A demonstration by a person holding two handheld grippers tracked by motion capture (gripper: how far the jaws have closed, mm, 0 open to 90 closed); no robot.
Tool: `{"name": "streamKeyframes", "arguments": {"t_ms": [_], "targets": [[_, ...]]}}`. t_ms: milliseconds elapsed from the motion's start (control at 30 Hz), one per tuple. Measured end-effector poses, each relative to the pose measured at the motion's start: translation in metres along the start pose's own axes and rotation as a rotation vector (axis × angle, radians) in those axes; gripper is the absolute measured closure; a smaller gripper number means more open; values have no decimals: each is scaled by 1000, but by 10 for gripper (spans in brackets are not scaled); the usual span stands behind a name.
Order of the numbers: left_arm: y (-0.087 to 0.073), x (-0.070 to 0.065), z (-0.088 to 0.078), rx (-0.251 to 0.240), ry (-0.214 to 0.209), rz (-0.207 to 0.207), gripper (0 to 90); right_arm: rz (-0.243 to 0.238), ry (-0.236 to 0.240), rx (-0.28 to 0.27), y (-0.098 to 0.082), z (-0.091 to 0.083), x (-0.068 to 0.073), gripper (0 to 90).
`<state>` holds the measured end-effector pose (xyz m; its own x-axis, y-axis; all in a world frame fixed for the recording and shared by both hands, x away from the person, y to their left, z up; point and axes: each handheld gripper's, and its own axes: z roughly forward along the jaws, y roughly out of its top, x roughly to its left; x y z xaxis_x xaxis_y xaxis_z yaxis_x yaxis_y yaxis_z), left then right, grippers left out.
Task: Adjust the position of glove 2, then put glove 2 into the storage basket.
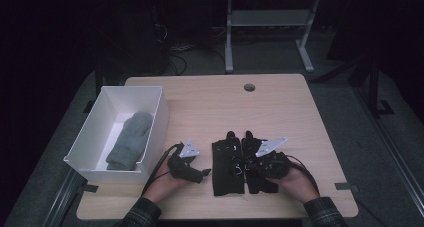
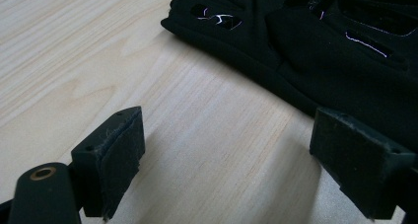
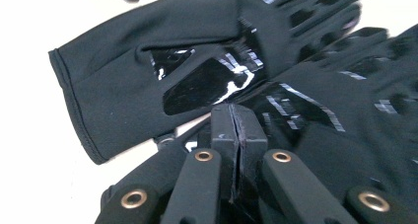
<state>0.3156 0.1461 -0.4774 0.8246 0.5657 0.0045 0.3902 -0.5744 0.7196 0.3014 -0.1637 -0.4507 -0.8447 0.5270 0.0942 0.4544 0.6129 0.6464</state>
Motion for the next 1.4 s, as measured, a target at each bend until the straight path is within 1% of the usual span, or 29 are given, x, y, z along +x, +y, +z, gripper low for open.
{"name": "streamKeyframes", "arguments": {"t_ms": [100, 167, 200, 300, 400, 500, 600, 633, 700, 767, 833, 933, 1000, 1033, 1067, 1200, 1267, 1367, 1400], "targets": [[0, 0, 0, 0, -1, 0, 128, 27, -32, -34, -6, -14, -9, 900], [1, 0, 0, 4, -1, -3, 128, 49, -50, -44, -10, -21, -15, 900], [2, 0, 0, 22, 1, 1, 128, 61, -60, -47, -14, -25, -20, 900], [5, 0, -2, 56, 4, 5, 136, 97, -85, -51, -21, -31, -30, 900], [8, 1, -2, 71, 0, -3, 137, 122, -92, -44, -27, -31, -40, 900], [11, -1, -3, 47, -26, -25, 138, 123, -88, -26, -30, -28, -43, 900], [18, -3, -2, 30, -34, -29, 138, 117, -84, -17, -30, -26, -43, 900], [21, -3, -2, 21, -39, -38, 138, 118, -82, -15, -29, -25, -42, 900], [27, -2, 1, 5, -54, -67, 138, 106, -79, -11, -29, -24, -42, 900], [32, -1, 4, 6, -67, -75, 148, 108, -78, 1, -29, -22, -42, 900], [35, -1, 6, 4, -63, -81, 181, 109, -75, 6, -28, -20, -42, 900], [38, -1, 10, 16, -63, -96, 242, 101, -76, 10, -28, -18, -41, 900], [39, -1, 13, 25, -72, -103, 275, 100, -76, 12, -29, -18, -41, 900], [39, -2, 15, 21, -69, -112, 289, 99, -72, 11, -29, -17, -42, 900], [40, -2, 17, 34, -68, -100, 297, 97, -71, 10, -29, -17, -42, 900], [40, -6, 23, 72, -61, -91, 344, 97, -73, 11, -29, -17, -42, 900], [40, -8, 23, 71, -59, -88, 372, 98, -74, 13, -29, -17, -41, 900], [40, -8, 23, 71, -58, -84, 479, 100, -73, 14, -29, -16, -42, 900], [40, -8, 23, 69, -54, -82, 533, 100, -73, 14, -29, -16, -41, 900]]}}
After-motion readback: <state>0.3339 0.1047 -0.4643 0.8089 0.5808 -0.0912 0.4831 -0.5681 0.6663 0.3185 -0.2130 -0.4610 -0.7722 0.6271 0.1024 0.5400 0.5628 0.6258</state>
